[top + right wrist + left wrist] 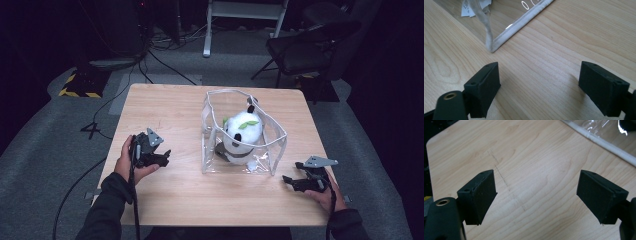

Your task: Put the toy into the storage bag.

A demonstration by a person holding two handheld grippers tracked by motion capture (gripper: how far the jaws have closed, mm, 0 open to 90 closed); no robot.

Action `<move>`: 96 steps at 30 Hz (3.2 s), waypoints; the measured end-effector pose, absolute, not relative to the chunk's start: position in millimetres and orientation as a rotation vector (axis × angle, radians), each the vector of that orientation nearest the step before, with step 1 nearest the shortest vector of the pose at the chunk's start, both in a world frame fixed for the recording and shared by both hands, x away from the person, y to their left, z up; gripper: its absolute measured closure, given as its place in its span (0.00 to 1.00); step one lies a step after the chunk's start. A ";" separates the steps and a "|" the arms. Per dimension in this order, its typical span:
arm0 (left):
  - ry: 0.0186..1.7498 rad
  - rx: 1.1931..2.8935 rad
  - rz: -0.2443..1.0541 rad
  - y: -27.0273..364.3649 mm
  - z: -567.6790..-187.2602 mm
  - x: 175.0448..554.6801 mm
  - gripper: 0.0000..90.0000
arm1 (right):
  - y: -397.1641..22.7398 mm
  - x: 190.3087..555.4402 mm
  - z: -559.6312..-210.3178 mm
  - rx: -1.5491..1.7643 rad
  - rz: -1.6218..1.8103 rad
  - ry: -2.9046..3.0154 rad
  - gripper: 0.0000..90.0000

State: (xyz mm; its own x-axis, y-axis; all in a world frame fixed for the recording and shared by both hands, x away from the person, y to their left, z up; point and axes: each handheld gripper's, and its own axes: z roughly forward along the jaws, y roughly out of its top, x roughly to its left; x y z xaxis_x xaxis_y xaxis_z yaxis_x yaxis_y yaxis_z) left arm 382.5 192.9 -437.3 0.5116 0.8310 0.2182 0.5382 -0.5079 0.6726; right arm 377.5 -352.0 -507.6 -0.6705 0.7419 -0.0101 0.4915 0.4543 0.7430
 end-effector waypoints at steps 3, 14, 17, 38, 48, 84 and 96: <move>1.123 2.233 0.716 195.7 -445.5 379.3 0.18 | -351.9 377.5 -507.6 1.049 1.051 2.375 0.19; 1.144 2.270 0.666 200.9 -465.6 370.1 0.18 | -351.9 377.5 -507.6 1.048 1.051 2.375 0.19; 1.152 2.268 0.660 202.4 -470.7 367.5 0.18 | -351.9 377.5 -507.6 1.049 1.051 2.375 0.19; 1.210 2.253 0.635 219.1 -493.9 346.1 0.18 | -351.9 377.5 -507.6 1.048 1.051 2.375 0.19; 1.245 2.195 0.609 229.8 -500.7 336.7 0.18 | -351.9 377.5 -507.6 1.049 1.051 2.375 0.19; 1.358 2.025 0.514 269.8 -511.1 295.1 0.17 | -352.1 376.9 -507.6 1.050 1.049 2.375 0.19; 1.360 2.024 0.513 269.7 -511.0 295.6 0.17 | -351.7 377.6 -507.7 1.051 1.050 2.374 0.19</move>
State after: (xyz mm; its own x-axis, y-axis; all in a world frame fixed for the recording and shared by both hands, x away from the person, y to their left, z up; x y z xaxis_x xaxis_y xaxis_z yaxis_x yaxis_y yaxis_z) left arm 295.6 269.7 -511.0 0.3886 0.9209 -0.0297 0.6715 -0.2610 0.6935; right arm 377.6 -351.7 -507.7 -0.6688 0.7434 -0.0108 0.4922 0.4536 0.7429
